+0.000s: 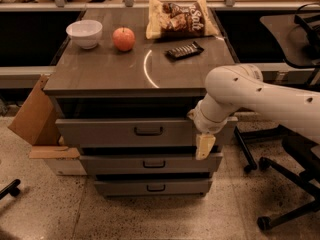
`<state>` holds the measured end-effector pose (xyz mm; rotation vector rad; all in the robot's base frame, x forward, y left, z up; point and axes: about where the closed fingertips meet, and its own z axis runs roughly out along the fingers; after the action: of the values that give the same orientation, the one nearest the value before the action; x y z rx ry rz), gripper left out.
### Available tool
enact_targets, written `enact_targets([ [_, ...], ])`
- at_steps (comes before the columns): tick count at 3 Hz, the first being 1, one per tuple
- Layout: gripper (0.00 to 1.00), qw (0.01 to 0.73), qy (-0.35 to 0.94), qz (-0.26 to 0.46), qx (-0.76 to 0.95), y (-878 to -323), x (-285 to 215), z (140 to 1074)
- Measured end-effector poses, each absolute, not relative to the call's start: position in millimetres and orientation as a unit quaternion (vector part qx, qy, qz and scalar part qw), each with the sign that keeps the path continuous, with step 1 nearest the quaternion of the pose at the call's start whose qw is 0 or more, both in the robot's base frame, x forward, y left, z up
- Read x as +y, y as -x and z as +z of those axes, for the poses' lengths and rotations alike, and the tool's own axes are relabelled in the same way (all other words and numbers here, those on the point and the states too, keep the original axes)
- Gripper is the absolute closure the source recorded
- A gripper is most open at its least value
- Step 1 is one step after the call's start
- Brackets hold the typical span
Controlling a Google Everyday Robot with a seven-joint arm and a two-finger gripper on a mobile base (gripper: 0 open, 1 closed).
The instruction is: Open top drawer
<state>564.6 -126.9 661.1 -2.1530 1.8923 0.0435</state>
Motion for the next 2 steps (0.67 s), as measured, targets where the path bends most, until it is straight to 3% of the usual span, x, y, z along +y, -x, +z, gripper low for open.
enact_targets([
  [2, 0.65, 0.15, 0.736, 0.017, 0.66, -512.6, -129.5, 675.4],
])
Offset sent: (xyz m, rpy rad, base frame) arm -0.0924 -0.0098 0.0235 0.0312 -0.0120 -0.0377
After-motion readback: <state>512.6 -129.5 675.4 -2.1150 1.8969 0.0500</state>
